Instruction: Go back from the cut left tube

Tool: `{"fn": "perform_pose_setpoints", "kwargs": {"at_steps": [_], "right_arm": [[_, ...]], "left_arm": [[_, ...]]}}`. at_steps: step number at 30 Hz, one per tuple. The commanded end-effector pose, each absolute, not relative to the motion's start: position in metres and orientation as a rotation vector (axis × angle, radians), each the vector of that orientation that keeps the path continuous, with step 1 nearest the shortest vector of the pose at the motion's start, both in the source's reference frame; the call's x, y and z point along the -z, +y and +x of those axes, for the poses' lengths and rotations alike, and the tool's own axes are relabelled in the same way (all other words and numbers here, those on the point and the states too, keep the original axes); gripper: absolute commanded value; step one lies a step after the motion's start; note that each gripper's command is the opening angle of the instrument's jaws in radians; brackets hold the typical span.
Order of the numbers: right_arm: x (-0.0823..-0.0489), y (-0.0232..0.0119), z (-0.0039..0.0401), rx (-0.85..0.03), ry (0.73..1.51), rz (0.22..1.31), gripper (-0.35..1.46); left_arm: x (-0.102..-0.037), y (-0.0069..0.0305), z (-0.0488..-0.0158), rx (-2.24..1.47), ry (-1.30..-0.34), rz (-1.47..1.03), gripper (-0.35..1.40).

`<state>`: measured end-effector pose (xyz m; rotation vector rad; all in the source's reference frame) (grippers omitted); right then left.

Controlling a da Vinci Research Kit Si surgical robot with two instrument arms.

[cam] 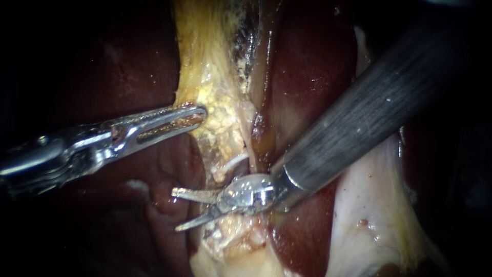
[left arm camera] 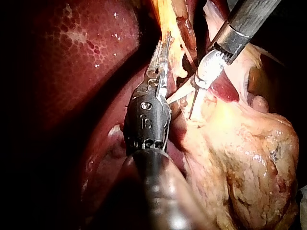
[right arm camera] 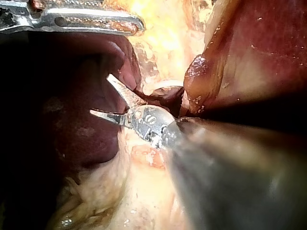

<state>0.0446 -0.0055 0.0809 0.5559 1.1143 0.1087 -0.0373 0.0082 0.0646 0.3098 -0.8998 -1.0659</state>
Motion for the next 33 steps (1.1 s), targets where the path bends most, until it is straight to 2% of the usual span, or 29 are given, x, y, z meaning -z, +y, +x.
{"fn": "perform_pose_setpoints", "kwargs": {"at_steps": [1,7,12,24,33], "right_arm": [[-0.0808,-0.0054,0.0444,-0.107,1.115,0.556,1.03],[-0.0802,-0.0053,0.0430,-0.103,1.117,0.563,1.09],[-0.0785,-0.0045,0.0395,-0.098,1.123,0.577,1.13],[-0.0719,0.0024,0.0294,-0.084,1.132,0.481,1.25],[-0.0685,0.0059,0.0262,-0.076,1.161,0.383,1.31]], "left_arm": [[-0.0646,0.0082,-0.0373,1.066,-0.900,0.310,-0.35],[-0.0646,0.0082,-0.0371,1.065,-0.900,0.310,-0.35],[-0.0646,0.0082,-0.0369,1.064,-0.900,0.311,-0.35],[-0.0646,0.0082,-0.0367,1.063,-0.901,0.312,-0.35],[-0.0644,0.0083,-0.0365,1.065,-0.903,0.311,-0.35]]}}
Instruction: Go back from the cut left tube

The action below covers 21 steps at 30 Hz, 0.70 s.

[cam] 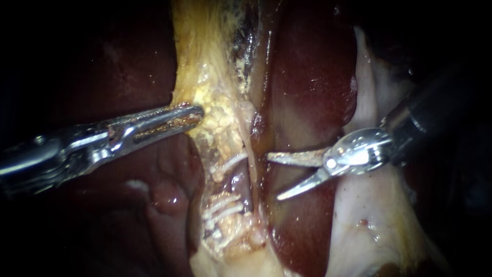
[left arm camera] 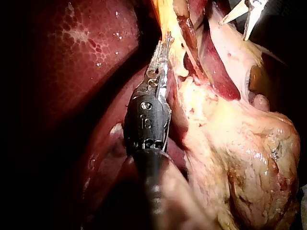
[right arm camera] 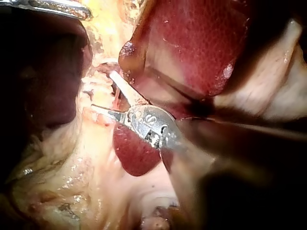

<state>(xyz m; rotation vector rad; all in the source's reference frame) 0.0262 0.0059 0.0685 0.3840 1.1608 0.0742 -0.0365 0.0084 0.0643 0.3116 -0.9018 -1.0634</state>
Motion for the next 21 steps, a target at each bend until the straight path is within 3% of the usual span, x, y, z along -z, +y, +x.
{"fn": "perform_pose_setpoints", "kwargs": {"at_steps": [1,10,21], "right_arm": [[-0.0682,0.0062,0.0260,-0.074,1.166,0.374,1.31],[-0.0674,0.0066,0.0254,-0.070,1.181,0.364,1.31],[-0.0675,0.0066,0.0255,-0.071,1.180,0.362,1.31]], "left_arm": [[-0.0643,0.0084,-0.0364,1.065,-0.903,0.312,-0.35],[-0.0645,0.0083,-0.0368,1.068,-0.904,0.305,-0.35],[-0.0679,0.0083,-0.0406,1.064,-0.914,0.304,-0.35]]}}
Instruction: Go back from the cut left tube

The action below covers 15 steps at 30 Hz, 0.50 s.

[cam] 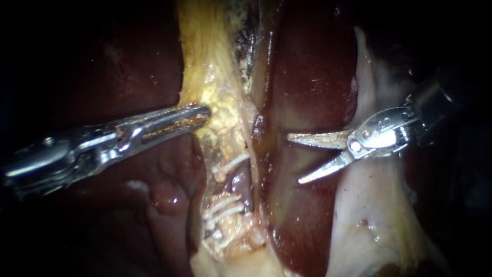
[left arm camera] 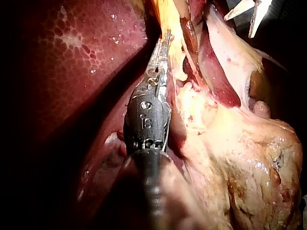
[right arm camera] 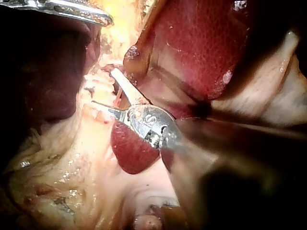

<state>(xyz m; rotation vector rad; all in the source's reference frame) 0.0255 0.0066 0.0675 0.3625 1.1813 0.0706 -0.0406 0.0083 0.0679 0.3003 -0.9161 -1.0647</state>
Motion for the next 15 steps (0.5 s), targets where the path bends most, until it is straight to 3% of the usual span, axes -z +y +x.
{"fn": "perform_pose_setpoints", "kwargs": {"at_steps": [1,15], "right_arm": [[-0.0675,0.0065,0.0255,-0.071,1.181,0.362,1.31],[-0.0674,0.0065,0.0258,-0.074,1.183,0.361,1.33]], "left_arm": [[-0.0680,0.0084,-0.0408,1.065,-0.914,0.303,-0.35],[-0.0677,0.0088,-0.0410,1.067,-0.913,0.306,-0.35]]}}
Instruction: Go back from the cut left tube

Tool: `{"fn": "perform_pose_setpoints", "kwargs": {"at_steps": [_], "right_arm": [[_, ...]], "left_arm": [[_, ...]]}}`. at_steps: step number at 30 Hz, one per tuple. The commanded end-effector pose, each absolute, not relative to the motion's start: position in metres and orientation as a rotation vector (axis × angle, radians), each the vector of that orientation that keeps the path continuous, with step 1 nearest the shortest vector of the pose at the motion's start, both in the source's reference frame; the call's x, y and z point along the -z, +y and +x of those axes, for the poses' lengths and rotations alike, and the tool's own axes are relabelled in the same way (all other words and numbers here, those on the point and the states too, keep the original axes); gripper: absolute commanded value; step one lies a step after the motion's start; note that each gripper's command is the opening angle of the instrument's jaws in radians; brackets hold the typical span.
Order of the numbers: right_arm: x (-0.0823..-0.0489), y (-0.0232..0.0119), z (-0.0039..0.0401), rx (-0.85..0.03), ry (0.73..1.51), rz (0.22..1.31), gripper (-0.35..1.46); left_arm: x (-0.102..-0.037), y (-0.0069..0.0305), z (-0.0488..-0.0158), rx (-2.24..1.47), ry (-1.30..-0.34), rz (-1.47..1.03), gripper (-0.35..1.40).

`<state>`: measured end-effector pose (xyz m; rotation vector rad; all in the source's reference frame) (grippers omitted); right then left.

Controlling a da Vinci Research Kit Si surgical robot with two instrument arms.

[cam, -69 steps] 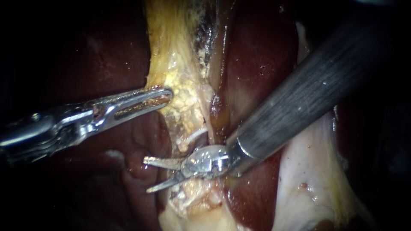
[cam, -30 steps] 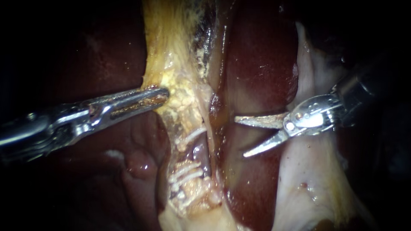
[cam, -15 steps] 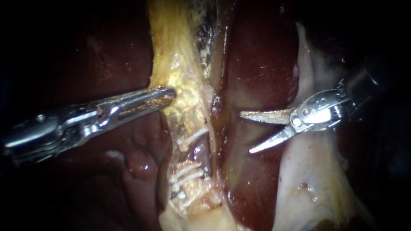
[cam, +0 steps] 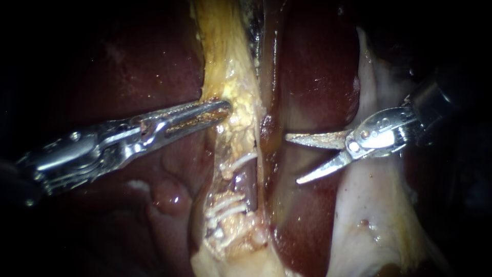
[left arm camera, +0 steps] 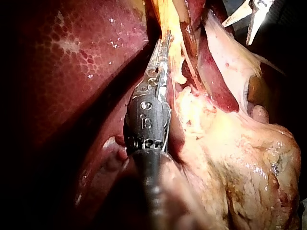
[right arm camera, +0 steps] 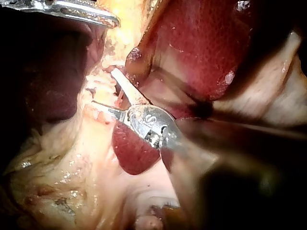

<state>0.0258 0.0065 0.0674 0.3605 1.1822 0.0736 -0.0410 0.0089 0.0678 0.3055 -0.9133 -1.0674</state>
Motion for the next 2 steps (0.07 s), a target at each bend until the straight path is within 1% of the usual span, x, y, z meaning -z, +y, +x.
{"fn": "perform_pose_setpoints", "kwargs": {"at_steps": [1,2], "right_arm": [[-0.0674,0.0065,0.0258,-0.074,1.183,0.361,1.33],[-0.0674,0.0065,0.0258,-0.074,1.183,0.361,1.33]], "left_arm": [[-0.0677,0.0088,-0.0410,1.067,-0.913,0.306,-0.35],[-0.0677,0.0088,-0.0410,1.067,-0.913,0.306,-0.35]]}}
